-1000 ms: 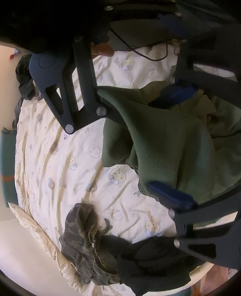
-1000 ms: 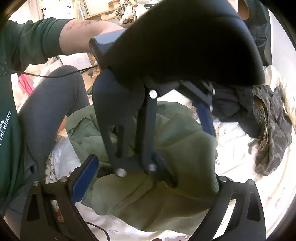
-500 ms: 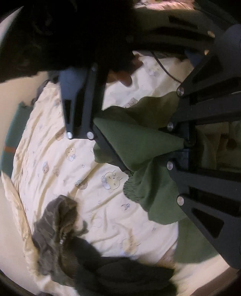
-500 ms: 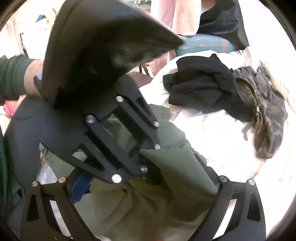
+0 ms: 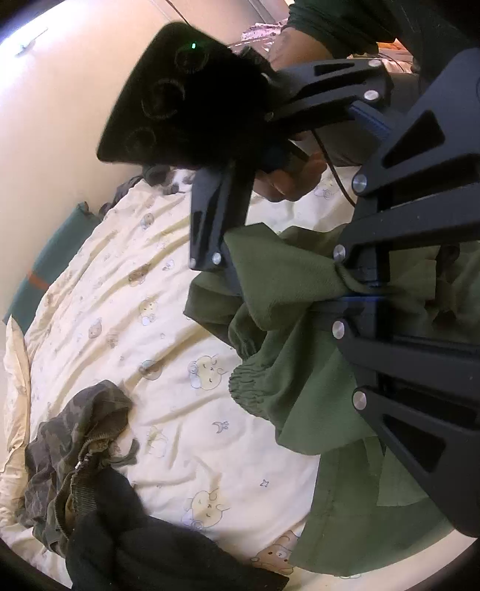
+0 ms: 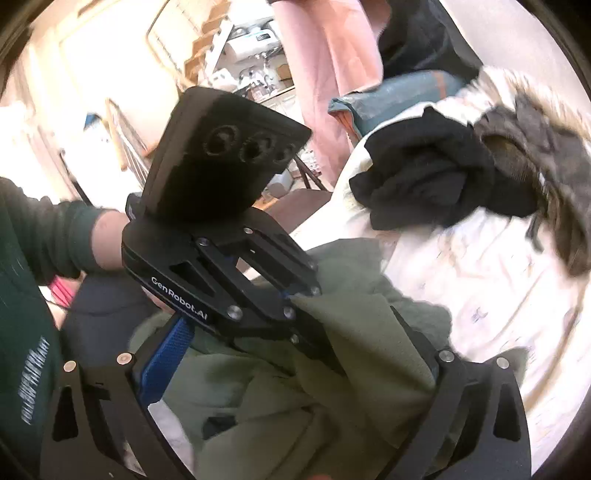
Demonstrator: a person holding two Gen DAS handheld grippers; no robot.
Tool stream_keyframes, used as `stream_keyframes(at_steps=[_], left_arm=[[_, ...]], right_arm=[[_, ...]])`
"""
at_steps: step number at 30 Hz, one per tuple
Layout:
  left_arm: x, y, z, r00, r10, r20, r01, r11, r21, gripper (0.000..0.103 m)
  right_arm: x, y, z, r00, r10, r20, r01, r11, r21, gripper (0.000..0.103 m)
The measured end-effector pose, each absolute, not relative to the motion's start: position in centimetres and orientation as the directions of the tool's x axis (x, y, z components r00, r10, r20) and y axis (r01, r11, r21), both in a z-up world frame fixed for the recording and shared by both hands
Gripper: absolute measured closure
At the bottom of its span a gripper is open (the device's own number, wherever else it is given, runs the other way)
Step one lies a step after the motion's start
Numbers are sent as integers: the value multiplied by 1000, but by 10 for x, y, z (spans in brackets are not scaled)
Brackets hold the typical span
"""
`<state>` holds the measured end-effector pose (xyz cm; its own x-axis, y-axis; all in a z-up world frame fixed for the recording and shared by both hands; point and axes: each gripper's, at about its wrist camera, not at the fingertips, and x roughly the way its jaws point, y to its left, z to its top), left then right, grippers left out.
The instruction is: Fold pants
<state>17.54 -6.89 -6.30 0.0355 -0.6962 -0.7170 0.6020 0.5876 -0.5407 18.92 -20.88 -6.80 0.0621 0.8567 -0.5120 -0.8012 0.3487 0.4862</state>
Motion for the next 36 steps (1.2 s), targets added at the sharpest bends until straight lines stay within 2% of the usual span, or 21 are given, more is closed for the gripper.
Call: stream_keyframes(at_steps=[4,7,10,14,17,18,19,20,24,29,31,32,34,36], left_arm=[[178,-66,-64,30,-716,-697,578,582,-572,102],[172,-70,-63,47,-707,-706,591,590,-551,102],[170,-71,-57,97,-700,-707,577,619,-533,102],[157,-81,-62,160,-648,-744,530,693,-489,103],[147,-88,-74,185,-619,-764,513,723,-462,103],[150,-89,-81,151,-628,-763,494,717,-492,103],[152,-88,-85,152,-619,-771,483,727,-488,103],[154,-87,-86,163,-608,-777,478,737,-477,103],[144,-99,-85,140,-621,-771,527,706,-473,103],[142,-110,-105,106,-575,-811,515,730,-450,103],[133,-114,-131,58,-489,-870,512,763,-394,103],[131,-113,-140,55,-467,-883,502,777,-380,103],[133,-111,-133,76,-490,-868,513,766,-387,103],[140,-109,-116,102,-513,-852,517,759,-395,103]], right_arm=[[192,-216,-70,23,884,-467,-759,319,567,2],[202,-233,-67,-14,940,-340,-686,239,688,3],[217,-246,-69,54,955,-293,-617,263,742,3],[234,-254,-81,178,932,-316,-491,362,792,3],[251,-276,-91,336,904,-266,-335,379,863,3],[257,-284,-99,368,900,-232,-279,345,896,3],[262,-287,-107,381,896,-229,-238,334,912,3],[265,-287,-114,378,887,-264,-202,357,912,3],[270,-287,-109,420,864,-277,-211,390,896,3],[277,-273,-121,428,787,-445,-191,560,806,1],[280,-295,-115,555,666,-498,-137,664,735,0],[288,-329,-117,631,639,-440,-62,607,793,0],[301,-359,-128,632,695,-343,-20,457,889,0],[299,-360,-119,606,699,-380,-57,514,856,0]])
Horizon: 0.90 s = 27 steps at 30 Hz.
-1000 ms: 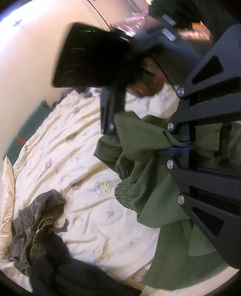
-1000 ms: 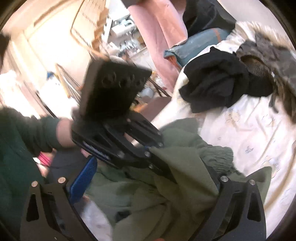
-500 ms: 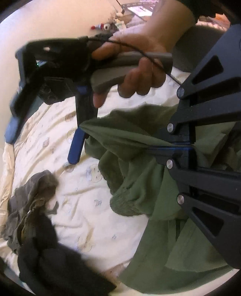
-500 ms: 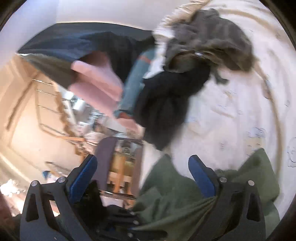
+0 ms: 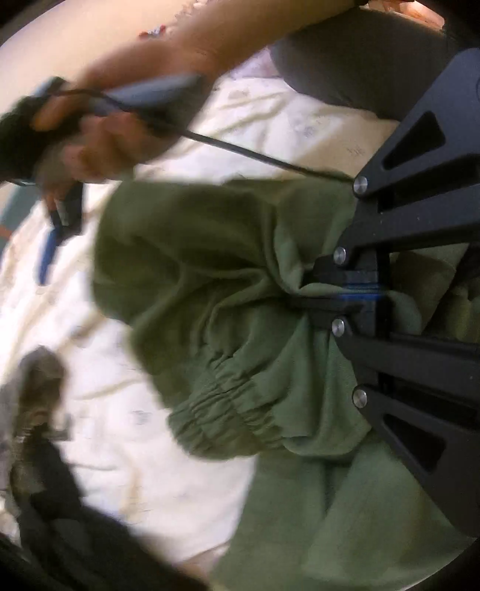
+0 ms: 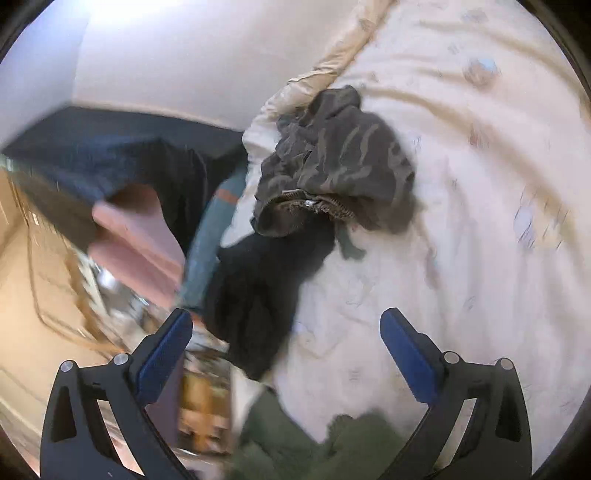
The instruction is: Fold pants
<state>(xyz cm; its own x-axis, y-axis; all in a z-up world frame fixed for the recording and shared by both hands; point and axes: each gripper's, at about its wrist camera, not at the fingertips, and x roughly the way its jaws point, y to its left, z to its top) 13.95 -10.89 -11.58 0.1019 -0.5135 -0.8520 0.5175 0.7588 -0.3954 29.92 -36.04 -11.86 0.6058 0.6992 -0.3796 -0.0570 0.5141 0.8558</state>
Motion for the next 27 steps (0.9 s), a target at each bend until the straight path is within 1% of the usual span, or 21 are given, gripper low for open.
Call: stream_keyframes(at_steps=[2,5,7,8,9,10,11,12,15,16,17,19,21,22,23,24,25,27], left_arm=[[150,-102,-105,122,-525,-842,483,773,-412,103],[165,-94,-92,154,-548,-822,441,783,-439,101],[167,-89,-81,174,-533,-828,439,794,-420,92],[167,-85,-76,187,-530,-827,441,798,-411,74],[164,-81,-73,198,-526,-827,436,803,-406,48],[162,-76,-67,214,-525,-824,424,810,-406,36],[157,-72,-62,229,-521,-822,416,816,-401,21],[151,-68,-58,247,-513,-822,406,825,-392,16],[130,-44,-44,287,-473,-833,372,856,-358,14],[118,-32,-41,303,-448,-841,349,874,-339,14],[113,-14,-38,329,-403,-854,297,902,-312,14],[110,13,-39,355,-333,-874,194,940,-279,14],[105,34,-43,372,-249,-894,103,968,-227,14],[102,42,-44,380,-215,-900,71,976,-204,14],[98,50,-43,387,-194,-901,47,980,-191,14],[95,53,-46,391,-180,-903,29,983,-184,14],[93,58,-46,395,-171,-903,9,983,-182,14],[89,66,-46,410,-162,-898,-26,982,-189,14]], right_arm=[[295,-352,-105,587,722,-367,-112,521,846,0],[282,-338,-88,567,726,-389,-170,565,807,0],[275,-328,-76,550,704,-449,-178,624,761,0],[267,-316,-65,554,674,-489,-202,679,706,0],[260,-310,-58,555,657,-511,-218,707,673,0],[253,-304,-54,556,640,-530,-226,731,644,0],[243,-300,-47,559,613,-558,-228,761,607,0],[230,-295,-40,565,562,-604,-213,807,552,0],[186,-286,-25,600,412,-686,-156,901,406,0],[174,-282,-23,610,360,-706,-133,925,357,0],[155,-274,-22,609,278,-743,-87,954,286,0],[137,-262,-30,576,256,-777,-73,962,264,0],[121,-237,-44,515,290,-806,-111,956,273,3],[116,-220,-51,493,288,-821,-137,958,253,3],[114,-207,-58,468,282,-837,-155,959,237,5],[114,-194,-64,448,270,-852,-164,962,219,12],[115,-186,-68,439,255,-862,-166,965,201,14],[123,-167,-84,382,205,-901,-154,976,157,14]])
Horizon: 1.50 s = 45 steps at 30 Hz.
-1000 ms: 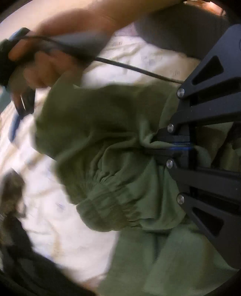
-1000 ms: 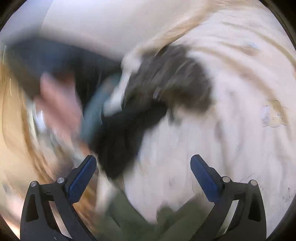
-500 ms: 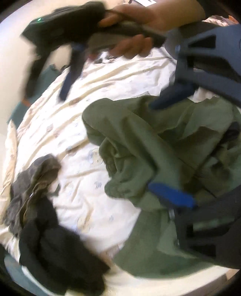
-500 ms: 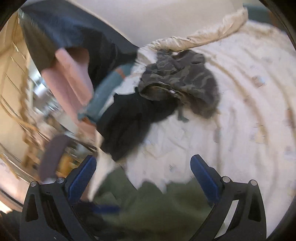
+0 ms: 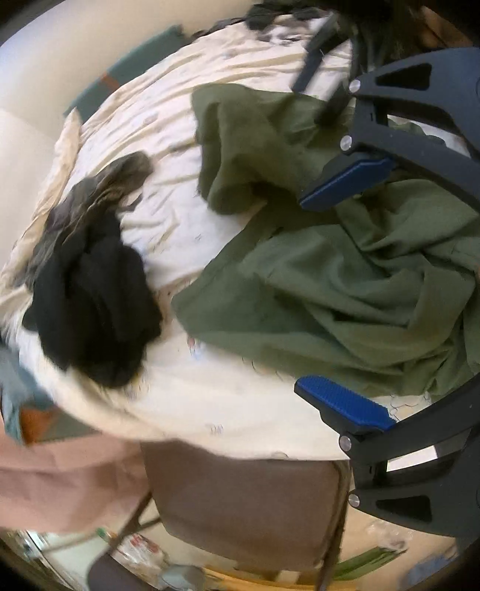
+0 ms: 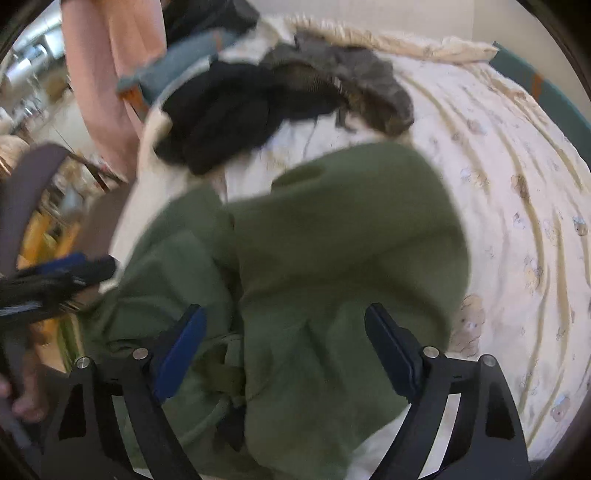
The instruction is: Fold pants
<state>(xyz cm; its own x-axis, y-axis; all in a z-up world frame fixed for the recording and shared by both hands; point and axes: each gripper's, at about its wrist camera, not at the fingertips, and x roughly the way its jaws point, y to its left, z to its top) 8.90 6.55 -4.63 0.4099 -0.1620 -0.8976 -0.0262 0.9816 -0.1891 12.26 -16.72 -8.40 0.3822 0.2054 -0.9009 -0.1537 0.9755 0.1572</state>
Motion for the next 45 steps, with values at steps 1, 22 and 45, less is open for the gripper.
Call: stream_keyframes(at_steps=[1,22,45], left_arm=[[88,69,-47,418,-159,-894,-38,981,-192,14],[112,88,-45,435,-217,-874,-168,934,-315,14],[119,145,-23,541,-84,-837,-305,908,-288,14]], right_arm=[[128,-160,-95,346,186,-920,-150,978,142,16],[161,-204,2,502,189,-844,-261,963,60,101],[337,-129,197,832,241,-499,-376,907,-190,102]])
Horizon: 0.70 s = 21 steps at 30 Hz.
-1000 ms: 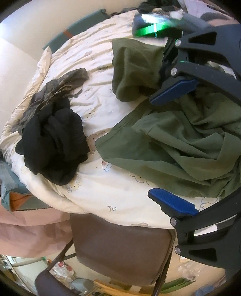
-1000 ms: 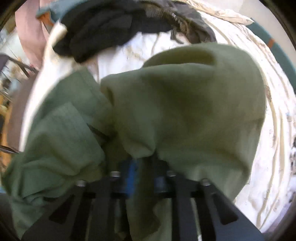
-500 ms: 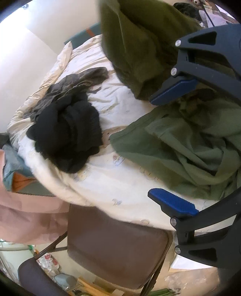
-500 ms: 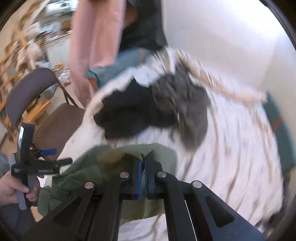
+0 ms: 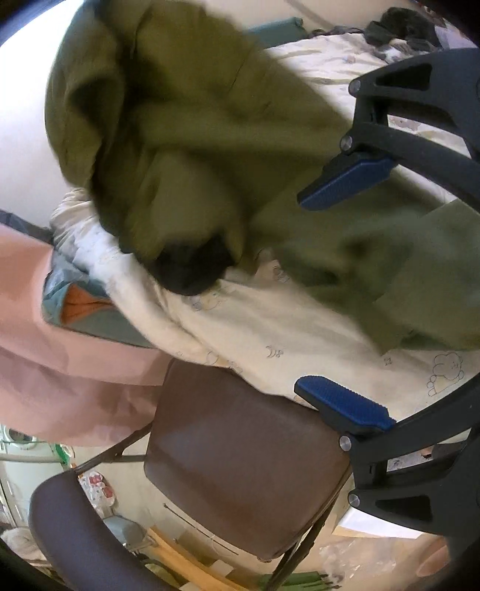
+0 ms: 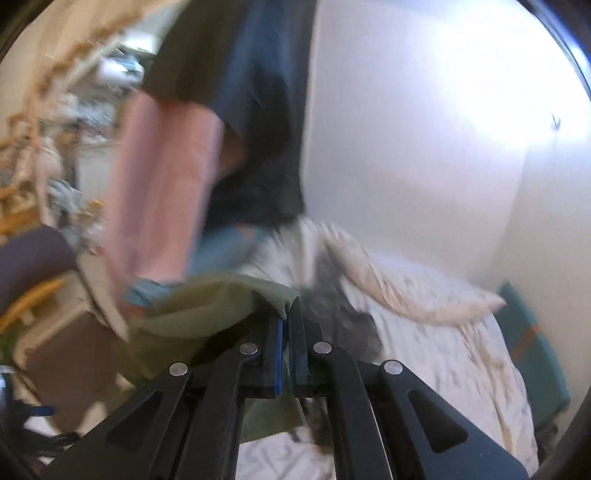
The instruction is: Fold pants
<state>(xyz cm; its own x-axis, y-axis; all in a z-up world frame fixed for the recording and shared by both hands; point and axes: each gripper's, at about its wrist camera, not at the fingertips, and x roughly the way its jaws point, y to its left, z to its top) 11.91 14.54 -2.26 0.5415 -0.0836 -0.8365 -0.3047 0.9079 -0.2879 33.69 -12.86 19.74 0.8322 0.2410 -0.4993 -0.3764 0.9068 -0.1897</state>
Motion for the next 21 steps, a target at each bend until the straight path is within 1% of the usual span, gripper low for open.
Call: stream_keyframes(at_steps=[2,3,4,8,9,11,13,14,16,17,18,21], left_arm=[[123,138,-29,523,-73,-849,-294,920,-260,14],[125,136,-32,514,-67,-855,-291,924,-247,14],[127,133,-35,504,-63,-862,-287,928,-235,14],[133,130,-45,470,-48,-882,-285,937,-203,14],[135,130,-49,458,-44,-888,-287,938,-194,14],[137,131,-55,437,-47,-898,-288,939,-189,14],[138,133,-61,422,-58,-905,-293,936,-196,14],[139,133,-64,413,-63,-909,-294,935,-199,14],[140,133,-66,406,-64,-912,-295,935,-197,14],[139,132,-66,405,-63,-912,-297,935,-196,14],[139,133,-66,404,-61,-913,-300,934,-195,14],[138,136,-66,405,-56,-913,-310,931,-194,14]], right_arm=[[378,-130,155,792,164,-588,-330,926,-185,102],[392,-132,136,770,148,-621,-313,935,-166,102],[411,-135,110,727,127,-675,-287,949,-131,102],[446,-138,38,620,54,-783,-207,974,-96,100],[454,-139,17,577,40,-816,-186,979,-84,96],[458,-145,-11,503,46,-863,-178,983,-51,96],[460,-150,-31,461,48,-886,-185,982,-43,96],[459,-153,-40,438,40,-898,-188,981,-49,90],[460,-160,-50,398,47,-916,-184,982,-30,60],[457,-167,-56,373,53,-926,-177,984,-15,23],[453,-170,-55,367,59,-928,-180,984,-9,8],[431,-178,-52,382,74,-921,-204,979,-7,8]])
